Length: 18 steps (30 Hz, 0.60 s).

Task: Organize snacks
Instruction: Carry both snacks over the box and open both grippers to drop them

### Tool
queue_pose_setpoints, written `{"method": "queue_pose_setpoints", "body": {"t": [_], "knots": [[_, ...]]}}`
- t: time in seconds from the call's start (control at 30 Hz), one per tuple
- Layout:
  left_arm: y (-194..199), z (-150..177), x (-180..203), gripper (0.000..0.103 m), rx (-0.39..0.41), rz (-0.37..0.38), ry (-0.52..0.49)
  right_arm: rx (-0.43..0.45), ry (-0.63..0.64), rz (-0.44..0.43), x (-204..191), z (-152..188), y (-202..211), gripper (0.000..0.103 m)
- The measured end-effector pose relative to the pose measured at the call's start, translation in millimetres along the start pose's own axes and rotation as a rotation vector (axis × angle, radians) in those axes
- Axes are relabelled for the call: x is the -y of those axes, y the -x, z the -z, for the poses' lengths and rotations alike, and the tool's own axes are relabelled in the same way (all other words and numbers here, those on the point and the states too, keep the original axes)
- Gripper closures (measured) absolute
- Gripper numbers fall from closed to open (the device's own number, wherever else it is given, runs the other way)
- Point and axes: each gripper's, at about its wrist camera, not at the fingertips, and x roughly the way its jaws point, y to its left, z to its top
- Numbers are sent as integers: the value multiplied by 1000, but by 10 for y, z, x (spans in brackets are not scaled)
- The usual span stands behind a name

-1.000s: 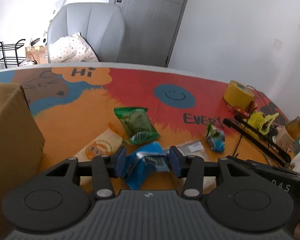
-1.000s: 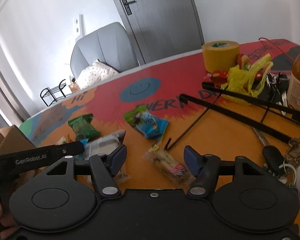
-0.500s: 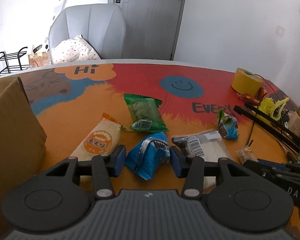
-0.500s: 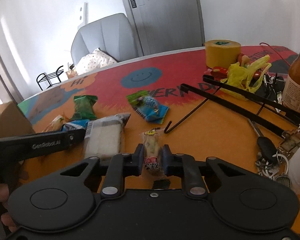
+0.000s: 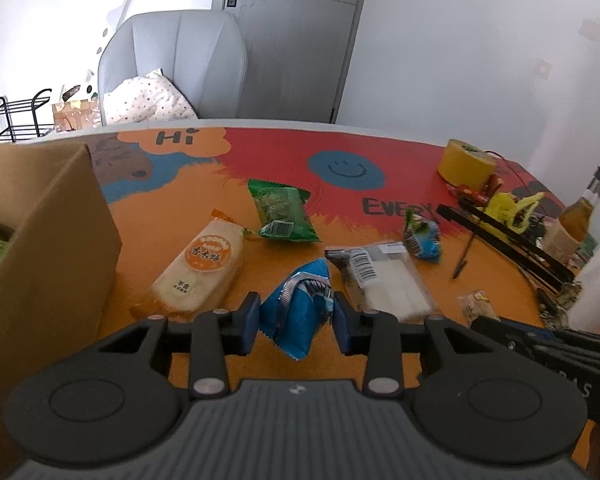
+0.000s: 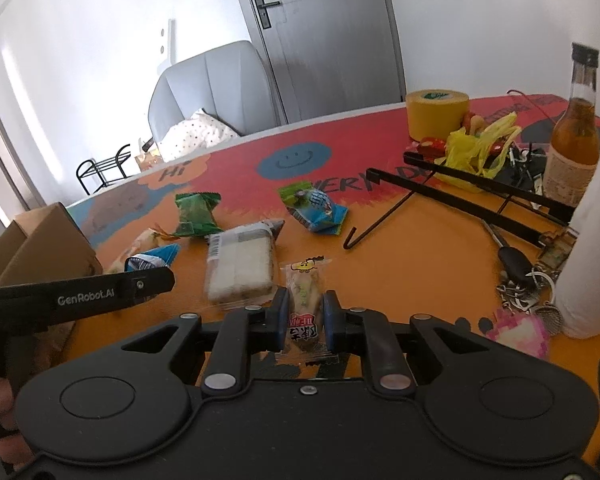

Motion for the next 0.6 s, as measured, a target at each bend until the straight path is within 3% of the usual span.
{"method": "queue_pose_setpoints", "body": {"t": [0.6], "knots": [[722, -165, -231, 66, 86, 26, 8, 102, 46, -14, -508, -176, 376, 87]]}}
